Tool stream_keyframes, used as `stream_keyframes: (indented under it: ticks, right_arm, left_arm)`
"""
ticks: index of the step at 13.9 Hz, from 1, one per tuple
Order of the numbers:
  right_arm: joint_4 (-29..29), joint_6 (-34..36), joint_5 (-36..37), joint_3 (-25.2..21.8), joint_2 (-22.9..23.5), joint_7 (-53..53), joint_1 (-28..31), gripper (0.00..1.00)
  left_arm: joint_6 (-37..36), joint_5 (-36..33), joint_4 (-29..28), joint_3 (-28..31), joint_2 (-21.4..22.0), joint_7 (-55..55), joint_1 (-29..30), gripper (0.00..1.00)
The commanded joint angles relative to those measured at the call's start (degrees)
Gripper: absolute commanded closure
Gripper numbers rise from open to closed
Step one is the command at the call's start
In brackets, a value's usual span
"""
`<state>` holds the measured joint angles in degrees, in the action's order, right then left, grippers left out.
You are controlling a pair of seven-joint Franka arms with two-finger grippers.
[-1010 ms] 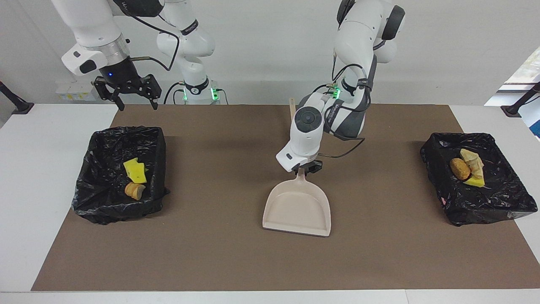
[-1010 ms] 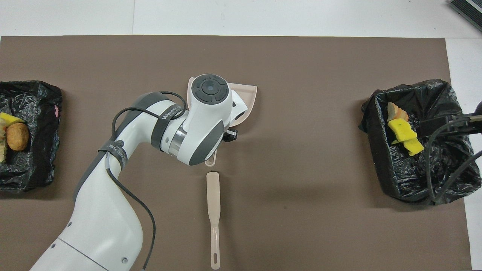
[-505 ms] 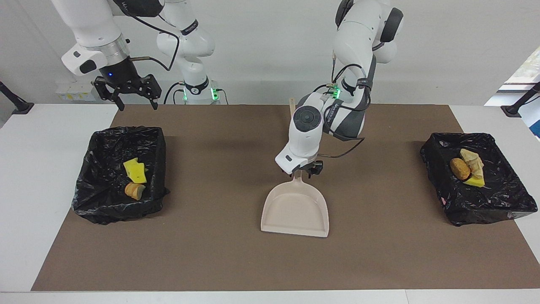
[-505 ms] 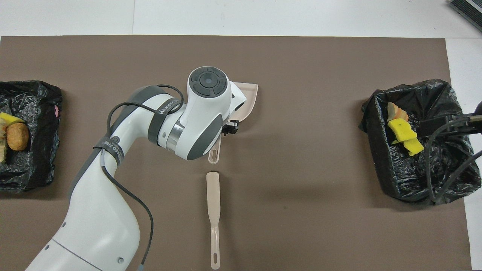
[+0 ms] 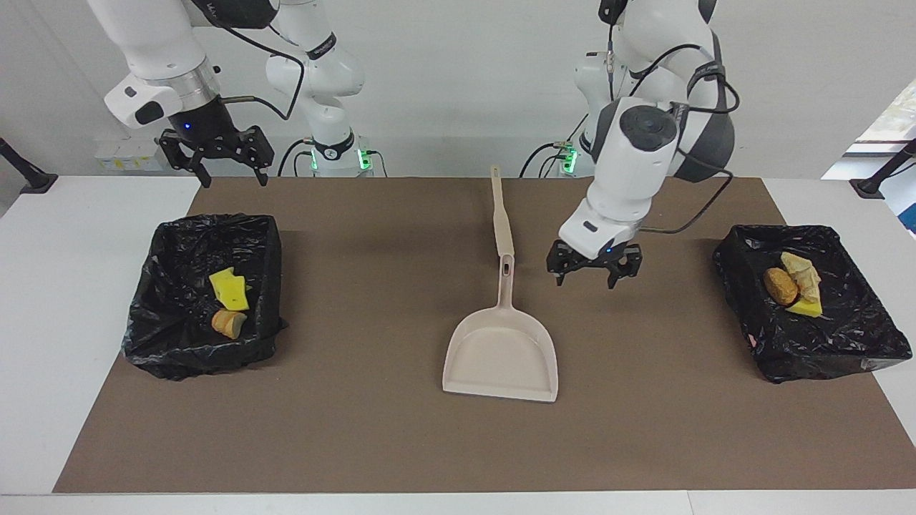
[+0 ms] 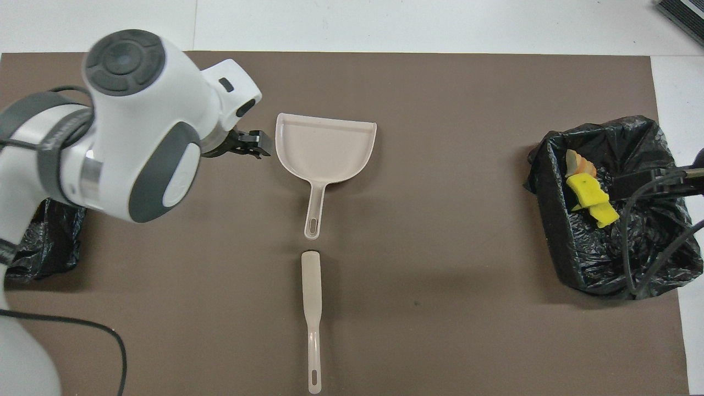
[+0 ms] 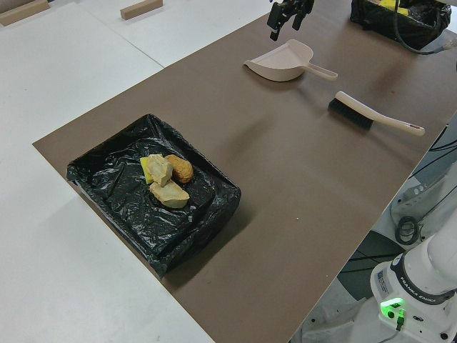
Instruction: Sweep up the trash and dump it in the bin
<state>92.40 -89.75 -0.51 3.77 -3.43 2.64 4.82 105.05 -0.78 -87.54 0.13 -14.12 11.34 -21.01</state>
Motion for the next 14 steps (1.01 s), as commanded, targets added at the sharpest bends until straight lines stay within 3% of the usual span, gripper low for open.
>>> stream_keyframes:
  ticks: [1,5,8,14]
  right_arm:
    - [0.85,0.45,-0.81,0.19,-0.79,-0.89,0.28,0.00]
    - [0.85,0.36,-0.81,0.19,-0.79,-0.89,0.28,0.00]
    - [0.85,0.45,-0.81,0.19,-0.79,-0.89,0.28,0.00]
    - [0.85,0.36,-0.81,0.19,-0.79,-0.89,0.28,0.00]
  left_arm:
    - [-5.27,-0.19,-5.80,-0.48,9.26,-5.00,2.11,0.00]
    - [-12.92,0.43,-5.37,-0.39,16.74,-13.17,7.29,0.00]
    - [-16.98,0.43,-5.10,-0.22,19.91,-14.07,8.97,0.00]
    - [-24.90,2.71,3.94,-0.22,16.06,-14.15,12.57,0.00]
